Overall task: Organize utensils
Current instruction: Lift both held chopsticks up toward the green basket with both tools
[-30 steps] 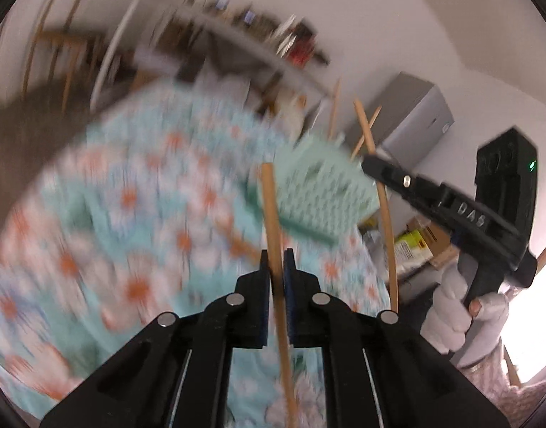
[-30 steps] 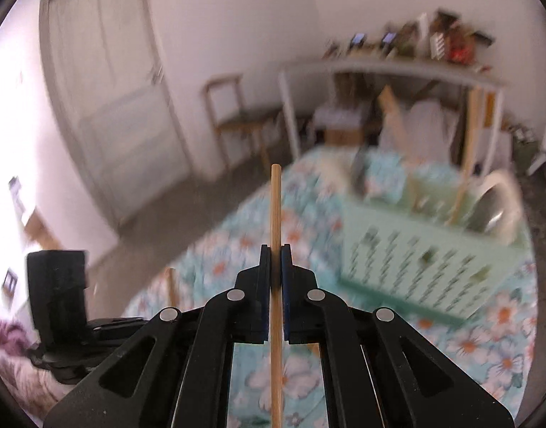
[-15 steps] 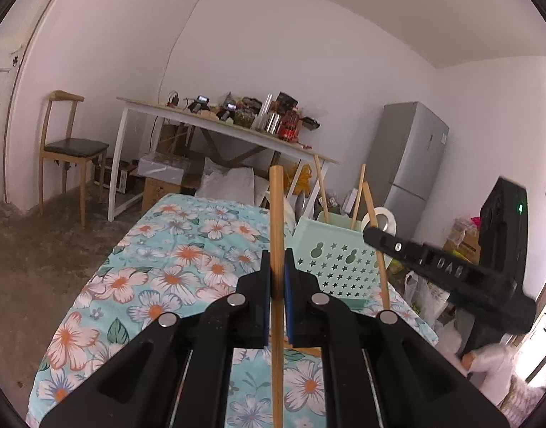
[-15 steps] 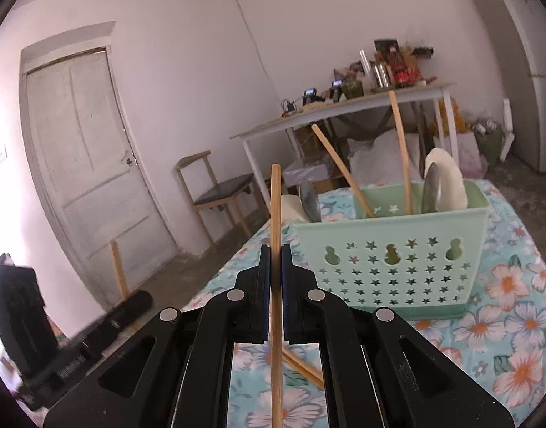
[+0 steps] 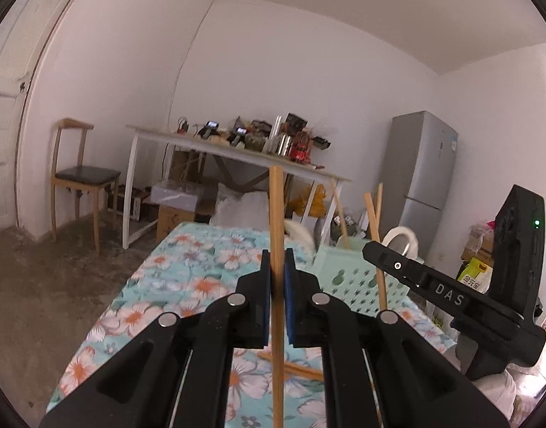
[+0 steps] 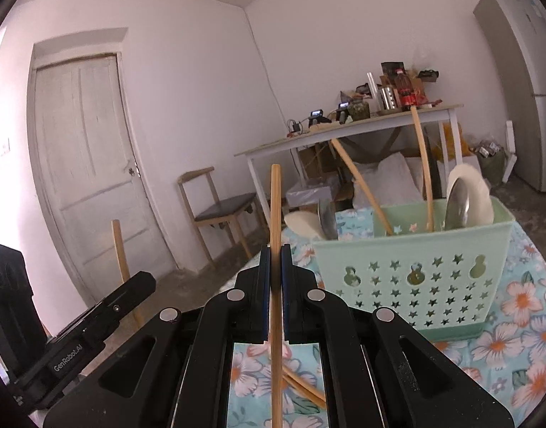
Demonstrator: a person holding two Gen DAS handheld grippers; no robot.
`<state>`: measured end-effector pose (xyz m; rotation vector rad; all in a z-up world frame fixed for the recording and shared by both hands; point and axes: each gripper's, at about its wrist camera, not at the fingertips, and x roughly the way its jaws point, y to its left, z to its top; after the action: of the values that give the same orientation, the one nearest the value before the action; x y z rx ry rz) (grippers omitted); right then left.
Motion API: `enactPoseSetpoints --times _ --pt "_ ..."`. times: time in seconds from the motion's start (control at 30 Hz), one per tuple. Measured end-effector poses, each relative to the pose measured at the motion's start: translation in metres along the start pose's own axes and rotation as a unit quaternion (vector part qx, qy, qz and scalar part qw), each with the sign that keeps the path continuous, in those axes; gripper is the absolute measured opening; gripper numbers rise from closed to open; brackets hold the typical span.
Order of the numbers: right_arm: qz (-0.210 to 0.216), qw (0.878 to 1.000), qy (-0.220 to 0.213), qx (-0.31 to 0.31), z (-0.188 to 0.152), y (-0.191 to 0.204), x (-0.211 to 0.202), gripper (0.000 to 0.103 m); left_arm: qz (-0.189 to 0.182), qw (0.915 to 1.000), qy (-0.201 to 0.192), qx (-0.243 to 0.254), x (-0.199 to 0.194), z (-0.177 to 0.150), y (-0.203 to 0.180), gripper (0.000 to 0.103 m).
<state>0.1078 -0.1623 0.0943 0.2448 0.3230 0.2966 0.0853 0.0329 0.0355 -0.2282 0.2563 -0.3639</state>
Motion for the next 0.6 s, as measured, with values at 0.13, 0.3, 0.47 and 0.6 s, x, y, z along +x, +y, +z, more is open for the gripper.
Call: enactPoseSetpoints --times 0.13,0.3,0.47,0.6 --pt "-0.002 1.0 0.004 -0.017 -0.008 0.005 0.0 0.004 0.002 0.9999 0.01 -0.004 -0.006 -0.008 0.006 0.006" --pt "0.0 0.999 -0.001 -0.037 -0.01 0.012 0.0 0.004 0.005 0.9999 0.01 -0.002 -0.019 -0.01 0.01 0.007" --pt "0.0 0.999 0.002 -0.052 -0.014 0.016 -0.005 0.004 0.006 0.9998 0.018 0.003 -0.035 -0.009 0.008 0.007" --pt "-0.004 0.998 0.004 -0.064 -0.016 0.02 -0.009 0.004 0.009 0.9995 0.029 0.01 -0.047 -0.008 0.003 0.007"
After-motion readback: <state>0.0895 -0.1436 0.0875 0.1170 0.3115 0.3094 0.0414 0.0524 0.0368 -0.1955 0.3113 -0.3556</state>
